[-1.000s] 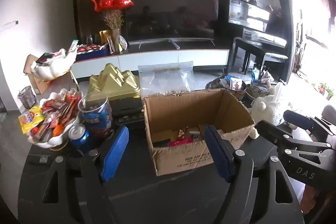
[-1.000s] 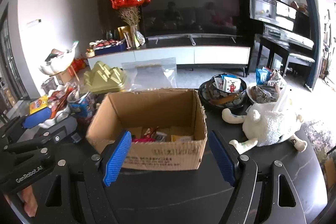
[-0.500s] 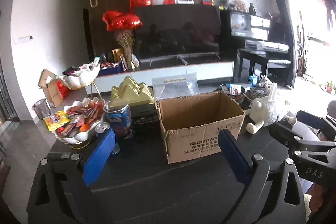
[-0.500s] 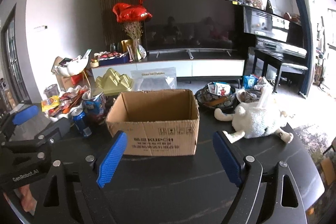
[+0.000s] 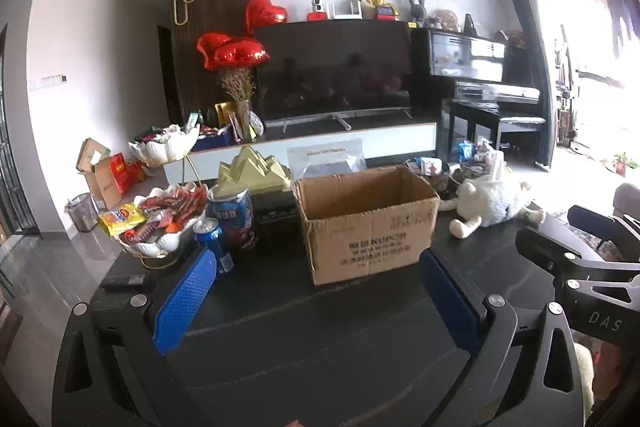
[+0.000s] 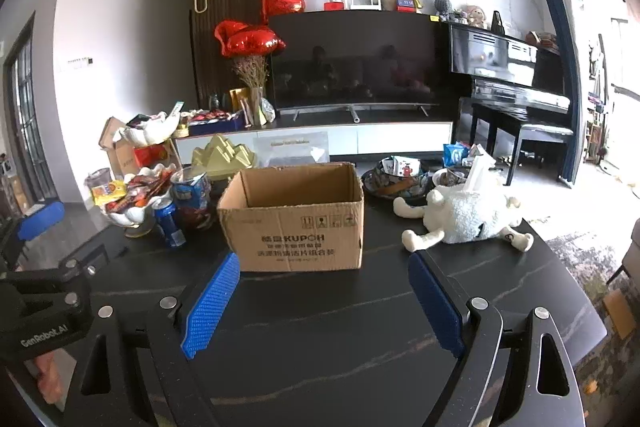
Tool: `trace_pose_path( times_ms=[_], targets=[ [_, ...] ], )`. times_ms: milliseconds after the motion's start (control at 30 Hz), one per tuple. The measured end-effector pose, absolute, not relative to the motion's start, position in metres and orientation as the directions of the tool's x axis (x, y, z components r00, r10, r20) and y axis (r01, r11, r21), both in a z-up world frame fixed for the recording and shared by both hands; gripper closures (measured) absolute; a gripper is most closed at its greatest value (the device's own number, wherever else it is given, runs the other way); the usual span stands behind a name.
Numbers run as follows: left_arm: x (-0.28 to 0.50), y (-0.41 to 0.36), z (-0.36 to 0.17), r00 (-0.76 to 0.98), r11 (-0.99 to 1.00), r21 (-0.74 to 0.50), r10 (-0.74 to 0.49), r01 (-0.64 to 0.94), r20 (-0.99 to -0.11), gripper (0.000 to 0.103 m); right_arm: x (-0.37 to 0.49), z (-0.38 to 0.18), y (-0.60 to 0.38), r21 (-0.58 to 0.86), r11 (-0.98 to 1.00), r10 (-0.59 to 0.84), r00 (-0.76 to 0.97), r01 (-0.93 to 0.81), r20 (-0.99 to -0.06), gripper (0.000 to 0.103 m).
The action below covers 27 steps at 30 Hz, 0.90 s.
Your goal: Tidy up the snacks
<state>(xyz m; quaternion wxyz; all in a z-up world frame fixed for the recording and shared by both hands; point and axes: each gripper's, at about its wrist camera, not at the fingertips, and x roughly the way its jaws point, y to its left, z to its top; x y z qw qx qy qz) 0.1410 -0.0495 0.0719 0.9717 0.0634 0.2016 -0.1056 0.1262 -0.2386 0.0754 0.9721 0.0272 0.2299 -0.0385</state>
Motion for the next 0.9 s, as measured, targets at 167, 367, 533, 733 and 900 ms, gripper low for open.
trace_pose_path(
  times_ms=[167,367,533,733,900],
  targets=[
    [0.125,-0.043,0.073,0.903,0.974,0.068,-0.173,0.216,-0.394,0.0,0.112,0.075,-0.231,0.009,0.997,-0.066,0.893,0.078,-0.444,0.016],
    [0.113,-0.043,0.075,0.903,0.972,0.064,-0.186,0.227,-0.386,0.0,0.096,0.075,-0.228,0.02,0.998,-0.045,0.898,0.06,-0.437,0.016],
    [0.103,-0.043,0.076,0.909,0.97,0.074,-0.186,0.23,-0.374,0.0,0.088,0.076,-0.227,0.025,0.998,-0.041,0.901,0.057,-0.432,0.016],
    [0.097,-0.041,0.077,0.915,0.972,0.08,-0.178,0.221,-0.363,0.0,0.082,0.079,-0.223,0.023,0.998,-0.038,0.904,0.052,-0.426,0.016],
    [0.094,-0.04,0.079,0.919,0.973,0.076,-0.177,0.217,-0.352,0.0,0.081,0.08,-0.223,0.019,0.999,-0.038,0.906,0.051,-0.422,0.016]
  ],
)
